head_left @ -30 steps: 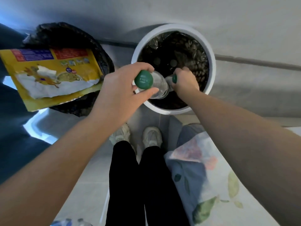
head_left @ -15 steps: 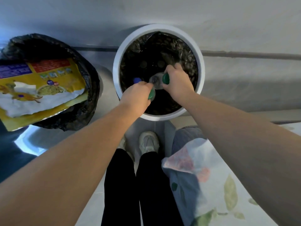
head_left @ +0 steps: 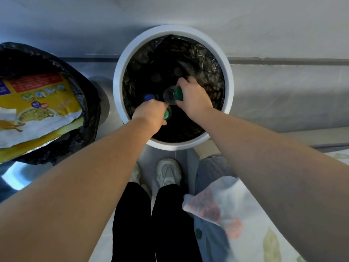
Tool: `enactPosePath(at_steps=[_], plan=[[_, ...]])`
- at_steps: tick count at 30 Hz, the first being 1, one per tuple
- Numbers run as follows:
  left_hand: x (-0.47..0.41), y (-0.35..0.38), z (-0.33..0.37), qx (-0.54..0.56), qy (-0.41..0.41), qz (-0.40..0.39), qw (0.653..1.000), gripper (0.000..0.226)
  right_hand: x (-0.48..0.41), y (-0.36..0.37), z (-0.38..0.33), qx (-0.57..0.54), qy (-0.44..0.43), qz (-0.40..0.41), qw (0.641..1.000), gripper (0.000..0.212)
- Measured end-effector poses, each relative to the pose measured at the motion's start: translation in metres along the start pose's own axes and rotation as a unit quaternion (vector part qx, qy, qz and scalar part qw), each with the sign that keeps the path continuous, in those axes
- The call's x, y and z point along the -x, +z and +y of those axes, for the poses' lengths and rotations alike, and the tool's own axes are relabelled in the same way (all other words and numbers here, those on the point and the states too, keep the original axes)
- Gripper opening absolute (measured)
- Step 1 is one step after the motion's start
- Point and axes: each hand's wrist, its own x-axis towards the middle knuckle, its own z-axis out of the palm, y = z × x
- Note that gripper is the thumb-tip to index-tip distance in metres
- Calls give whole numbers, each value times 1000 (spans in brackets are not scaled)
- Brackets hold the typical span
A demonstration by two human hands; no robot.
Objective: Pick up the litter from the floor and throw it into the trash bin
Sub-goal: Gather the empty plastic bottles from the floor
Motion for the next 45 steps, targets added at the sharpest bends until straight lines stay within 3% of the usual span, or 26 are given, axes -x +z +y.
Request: enactPosePath(at_steps=[6, 10, 14, 18, 25, 28, 34, 39, 45], plan=[[4, -5, 6, 73, -36, -15, 997, 50, -4, -7, -2, -115, 32, -65, 991, 54], [7, -12, 4, 100, -76, -9, 992, 41, -4, -10, 2, -258, 95, -119, 954, 51], [1, -11, 4, 125, -101, -7, 987, 40, -5, -9, 5, -293, 131, -122, 939, 53], [9, -9, 14, 79, -101, 37, 991, 39, 0, -3, -2, -261, 142, -89, 951, 60], [78, -22, 10, -79, -27, 126, 989, 68, 60, -35, -13, -132, 108, -25, 985, 74], [123, -34, 9, -120, -39, 144, 982, 80, 98, -59, -28, -94, 78, -10, 992, 76], [255, -80, 23, -81, -94, 171, 977, 91, 201, -127, -77, 15, 31, -7, 999, 76], [399, -134, 39, -53, -114, 234, 964, 89, 305, -210, -150, 34, -27, 22, 999, 74], [551, -156, 59, -16, -205, 301, 931, 88, 408, -280, -228, 15, -110, 31, 993, 78]])
